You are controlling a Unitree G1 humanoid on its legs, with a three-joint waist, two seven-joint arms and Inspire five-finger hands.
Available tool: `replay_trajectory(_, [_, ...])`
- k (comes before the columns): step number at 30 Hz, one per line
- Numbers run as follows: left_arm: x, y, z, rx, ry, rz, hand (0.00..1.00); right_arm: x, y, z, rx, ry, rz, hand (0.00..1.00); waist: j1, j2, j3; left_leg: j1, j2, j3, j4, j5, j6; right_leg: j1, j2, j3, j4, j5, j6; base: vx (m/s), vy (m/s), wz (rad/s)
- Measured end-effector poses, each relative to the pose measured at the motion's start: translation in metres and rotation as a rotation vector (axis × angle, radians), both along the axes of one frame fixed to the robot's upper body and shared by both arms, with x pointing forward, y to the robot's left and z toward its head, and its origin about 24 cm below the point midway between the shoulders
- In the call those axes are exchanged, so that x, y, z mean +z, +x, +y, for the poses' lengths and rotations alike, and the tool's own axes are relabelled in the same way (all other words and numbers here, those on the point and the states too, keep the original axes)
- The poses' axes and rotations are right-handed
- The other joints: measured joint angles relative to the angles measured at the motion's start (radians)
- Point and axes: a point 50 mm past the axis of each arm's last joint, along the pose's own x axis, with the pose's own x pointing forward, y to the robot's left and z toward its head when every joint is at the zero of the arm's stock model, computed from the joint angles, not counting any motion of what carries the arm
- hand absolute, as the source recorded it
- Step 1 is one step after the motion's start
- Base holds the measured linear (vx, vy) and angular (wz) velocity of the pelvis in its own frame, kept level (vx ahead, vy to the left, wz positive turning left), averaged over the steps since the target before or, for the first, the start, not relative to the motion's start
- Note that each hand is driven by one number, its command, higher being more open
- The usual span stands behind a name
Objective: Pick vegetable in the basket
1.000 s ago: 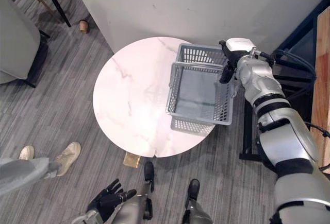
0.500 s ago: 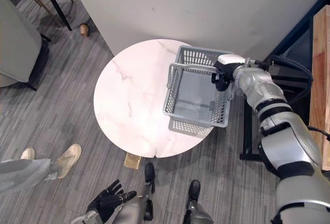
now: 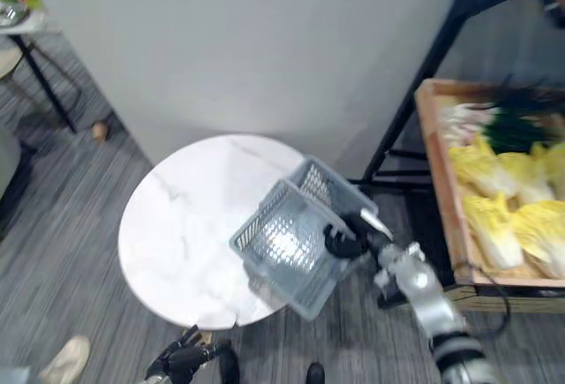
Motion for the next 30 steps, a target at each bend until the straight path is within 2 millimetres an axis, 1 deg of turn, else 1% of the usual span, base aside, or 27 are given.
replay_trajectory(1, [-0.003,-0.005,-0.002,0.012,0.0,0.02,1.0,-0.017,-0.017,0.001,-0.012,0.021,0.06,0.0,-0.015,-0.005,-0.019,0.016,0.005,0.017,0.0,-0.007,-0.004,0.006,0.004,0.013,0.002,-0.003,-0.001,-0.03,0.006,-0.4])
replay_trajectory(2, [-0.004,-0.007,-0.002,0.015,-0.001,0.03,1.0,-0.023,-0.025,0.002,-0.019,0.028,0.086,0.0,-0.021,-0.005,-0.028,0.021,0.007,0.022,0.0,-0.011,-0.006,0.006,0.007,0.021,0.003,-0.005,0.001,-0.04,-0.002,-0.35])
replay_trajectory(3, [-0.006,-0.01,-0.004,0.018,-0.003,0.042,1.0,-0.035,-0.039,0.001,-0.041,0.044,0.131,0.0,-0.033,-0.006,-0.041,0.025,0.011,0.034,0.0,-0.013,-0.005,0.006,0.012,0.03,0.003,-0.006,0.003,-0.06,-0.007,-0.27])
replay_trajectory(4, [-0.008,-0.013,-0.005,0.021,-0.007,0.053,1.0,-0.044,-0.052,-0.001,-0.07,0.067,0.168,0.0,-0.036,-0.004,-0.047,0.029,0.015,0.043,0.0,-0.016,-0.008,0.005,0.016,0.039,0.003,-0.005,0.003,-0.06,-0.004,-0.23])
replay_trajectory(5, [-0.009,-0.015,-0.006,0.022,-0.009,0.063,1.0,-0.047,-0.056,-0.002,-0.078,0.075,0.181,0.0,-0.039,-0.003,-0.051,0.031,0.017,0.046,0.0,-0.017,-0.008,0.005,0.018,0.042,0.003,-0.005,0.003,-0.08,-0.002,-0.18])
replay_trajectory(7, [-0.013,-0.029,-0.006,0.029,-0.012,0.104,1.0,-0.052,-0.065,-0.004,-0.099,0.083,0.206,0.0,-0.056,0.006,-0.066,0.036,0.024,0.057,0.0,-0.021,-0.01,0.004,0.022,0.053,-0.001,-0.005,0.002,-0.06,-0.001,-0.14])
replay_trajectory(8, [-0.014,-0.033,-0.006,0.03,-0.013,0.117,1.0,-0.054,-0.07,-0.006,-0.106,0.072,0.216,0.0,-0.056,0.013,-0.072,0.037,0.025,0.062,0.0,-0.022,-0.009,0.004,0.023,0.057,-0.004,-0.004,0.002,-0.04,0.006,-0.18])
replay_trajectory(9, [-0.018,-0.047,-0.005,0.026,0.003,0.176,1.0,-0.076,-0.087,-0.012,-0.168,0.106,0.317,0.0,-0.06,0.027,-0.108,0.044,0.026,0.071,0.0,-0.023,-0.006,0.014,0.024,0.064,-0.013,0.006,0.003,0.0,0.01,-0.14])
replay_trajectory(12, [-0.019,-0.048,-0.006,0.022,0.002,0.182,1.0,-0.082,-0.091,-0.015,-0.179,0.089,0.346,0.0,-0.061,0.026,-0.109,0.06,0.026,0.072,0.0,-0.027,-0.01,0.033,0.025,0.065,-0.02,0.007,-0.003,0.0,0.003,-0.03])
replay_trajectory(14, [-0.02,-0.049,-0.006,0.024,0.002,0.189,1.0,-0.1,-0.105,-0.021,-0.237,0.121,0.396,0.0,-0.063,0.021,-0.113,0.063,0.025,0.072,0.0,-0.03,-0.011,0.037,0.028,0.065,-0.025,0.006,-0.004,0.0,0.0,0.0])
replay_trajectory(15, [-0.02,-0.051,-0.005,0.029,0.003,0.201,1.0,-0.117,-0.117,-0.023,-0.335,0.167,0.465,0.0,-0.062,0.017,-0.119,0.073,0.026,0.072,0.0,-0.033,-0.015,0.047,0.03,0.063,-0.026,0.002,-0.009,0.0,0.0,0.0])
replay_trajectory(16, [-0.021,-0.053,-0.005,0.037,0.004,0.213,1.0,-0.13,-0.129,-0.03,-0.471,0.231,0.53,0.0,-0.06,0.016,-0.125,0.08,0.026,0.072,0.0,-0.036,-0.016,0.056,0.03,0.063,-0.03,0.002,-0.01,0.0,0.0,0.0])
replay_trajectory(17, [-0.022,-0.053,-0.005,0.04,0.003,0.218,1.0,-0.134,-0.134,-0.035,-0.528,0.259,0.552,0.0,-0.06,0.017,-0.124,0.087,0.025,0.072,0.0,-0.037,-0.016,0.064,0.029,0.063,-0.031,0.001,-0.01,0.0,0.0,0.0])
replay_trajectory(18, [-0.022,-0.053,-0.005,0.044,0.002,0.225,1.0,-0.14,-0.147,-0.037,-0.596,0.294,0.602,0.0,-0.056,0.019,-0.123,0.097,0.025,0.071,0.0,-0.04,-0.016,0.075,0.029,0.062,-0.032,-0.002,-0.012,0.01,-0.001,0.03])
replay_trajectory(19, [-0.023,-0.055,-0.004,0.063,-0.002,0.234,1.0,-0.149,-0.166,-0.036,-0.664,0.329,0.674,0.0,-0.053,0.022,-0.125,0.106,0.025,0.071,0.0,-0.043,-0.018,0.081,0.029,0.06,-0.03,-0.008,-0.015,0.0,0.0,0.0])
replay_trajectory(20, [-0.024,-0.057,-0.004,0.095,-0.009,0.241,1.0,-0.155,-0.18,-0.032,-0.756,0.386,0.716,0.0,-0.052,0.028,-0.129,0.105,0.026,0.07,-0.001,-0.045,-0.019,0.081,0.03,0.058,-0.029,-0.011,-0.015,0.0,0.0,0.0])
replay_trajectory(22, [-0.025,-0.061,-0.005,0.124,-0.021,0.253,1.0,-0.16,-0.189,-0.023,-0.867,0.456,0.72,0.0,-0.059,0.037,-0.126,0.105,0.026,0.07,-0.001,-0.046,-0.02,0.08,0.03,0.059,-0.029,-0.011,-0.015,0.01,-0.01,-0.04])
replay_trajectory(24, [-0.026,-0.063,-0.005,0.128,-0.023,0.265,1.0,-0.164,-0.195,-0.017,-0.945,0.486,0.74,0.0,-0.06,0.043,-0.13,0.11,0.026,0.071,-0.001,-0.049,-0.021,0.083,0.03,0.059,-0.029,-0.014,-0.015,0.0,0.0,0.0])
replay_trajectory(25, [-0.026,-0.063,-0.005,0.131,-0.023,0.264,1.0,-0.164,-0.195,-0.016,-0.967,0.492,0.747,0.0,-0.06,0.042,-0.13,0.112,0.026,0.072,-0.001,-0.05,-0.022,0.085,0.03,0.059,-0.029,-0.015,-0.015,0.0,0.0,0.0])
replay_trajectory(28, [-0.026,-0.063,-0.004,0.143,-0.025,0.266,1.0,-0.167,-0.202,-0.016,-1.128,0.543,0.776,0.0,-0.05,0.035,-0.127,0.125,0.026,0.073,-0.001,-0.059,-0.021,0.099,0.03,0.06,-0.033,-0.023,-0.012,0.0,0.0,0.0])
replay_trajectory(29, [-0.026,-0.064,-0.003,0.166,-0.032,0.269,1.0,-0.168,-0.205,-0.016,-1.206,0.585,0.767,0.0,-0.05,0.034,-0.127,0.125,0.025,0.074,-0.001,-0.061,-0.022,0.099,0.029,0.061,-0.033,-0.025,-0.011,0.0,0.0,0.0])
replay_trajectory(30, [-0.026,-0.067,-0.001,0.177,-0.033,0.281,1.0,-0.169,-0.215,-0.02,-1.353,0.648,0.757,0.0,-0.05,0.033,-0.127,0.127,0.024,0.079,-0.001,-0.065,-0.021,0.099,0.029,0.065,-0.033,-0.024,-0.012,0.02,0.0,-0.06])
